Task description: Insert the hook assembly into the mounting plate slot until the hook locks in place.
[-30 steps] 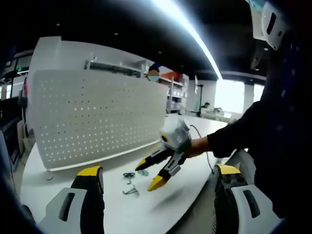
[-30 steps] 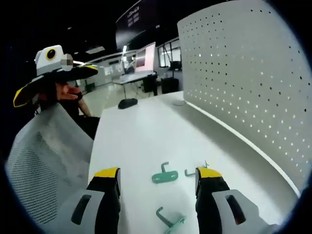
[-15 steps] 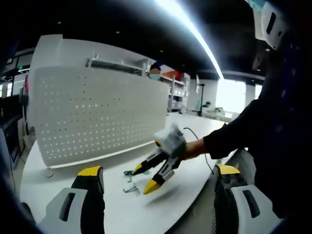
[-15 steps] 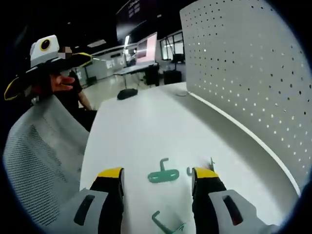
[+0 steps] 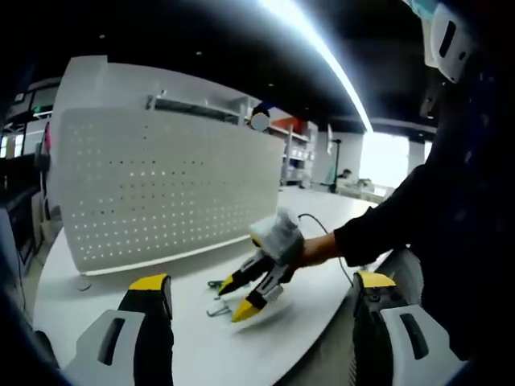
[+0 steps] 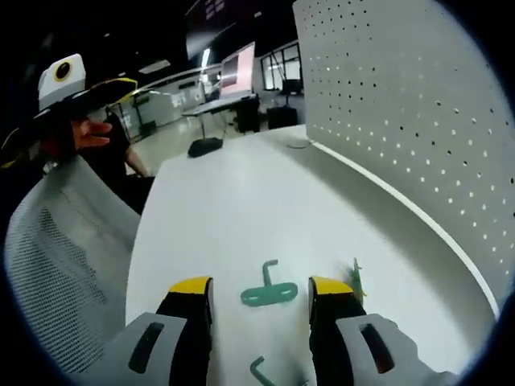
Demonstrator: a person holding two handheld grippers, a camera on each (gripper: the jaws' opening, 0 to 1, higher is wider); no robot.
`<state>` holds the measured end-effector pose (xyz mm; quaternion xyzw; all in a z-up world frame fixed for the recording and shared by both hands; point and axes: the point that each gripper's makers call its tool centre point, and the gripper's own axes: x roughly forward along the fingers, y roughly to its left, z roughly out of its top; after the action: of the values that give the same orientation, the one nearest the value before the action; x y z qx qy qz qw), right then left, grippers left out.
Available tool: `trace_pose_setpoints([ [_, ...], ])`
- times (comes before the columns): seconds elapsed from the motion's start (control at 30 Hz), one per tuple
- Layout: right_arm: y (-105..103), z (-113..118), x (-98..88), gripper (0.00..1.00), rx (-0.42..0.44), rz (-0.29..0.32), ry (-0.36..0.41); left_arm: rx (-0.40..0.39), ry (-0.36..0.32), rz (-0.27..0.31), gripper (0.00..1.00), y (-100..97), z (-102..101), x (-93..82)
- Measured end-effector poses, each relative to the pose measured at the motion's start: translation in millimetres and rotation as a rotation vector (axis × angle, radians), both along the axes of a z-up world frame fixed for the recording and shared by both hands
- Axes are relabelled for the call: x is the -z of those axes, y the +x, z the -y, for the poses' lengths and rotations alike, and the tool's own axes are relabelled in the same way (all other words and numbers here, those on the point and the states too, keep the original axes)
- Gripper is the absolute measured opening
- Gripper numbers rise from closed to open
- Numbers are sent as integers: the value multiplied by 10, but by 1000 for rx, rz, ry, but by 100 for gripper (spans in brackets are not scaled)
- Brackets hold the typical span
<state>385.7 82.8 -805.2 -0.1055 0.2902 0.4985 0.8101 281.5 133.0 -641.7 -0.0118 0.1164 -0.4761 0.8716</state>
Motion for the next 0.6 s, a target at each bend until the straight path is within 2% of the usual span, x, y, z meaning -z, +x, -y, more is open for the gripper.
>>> trace_pose_setpoints([
  [0.07,31,14,-10,41,17,6,-3,1,2,-1,95,6,4,8],
  [0.17,45,-5,3,41,30,8,-8,4,4,-2,94,11,16,14],
  [0.23,64,14,67,41,10,58,-79,4,2,-3,94,14,20,12],
  [0.27,56,-6,76,41,6,64,-80,4,2,-3,94,17,19,12],
  [0.37,39,-38,133,41,8,45,-85,5,3,-4,94,17,18,15],
  [0.43,97,19,167,41,19,86,-126,3,1,-4,94,17,12,12],
  [0.6,190,175,168,39,69,90,-158,0,-4,-4,94,17,4,9],
])
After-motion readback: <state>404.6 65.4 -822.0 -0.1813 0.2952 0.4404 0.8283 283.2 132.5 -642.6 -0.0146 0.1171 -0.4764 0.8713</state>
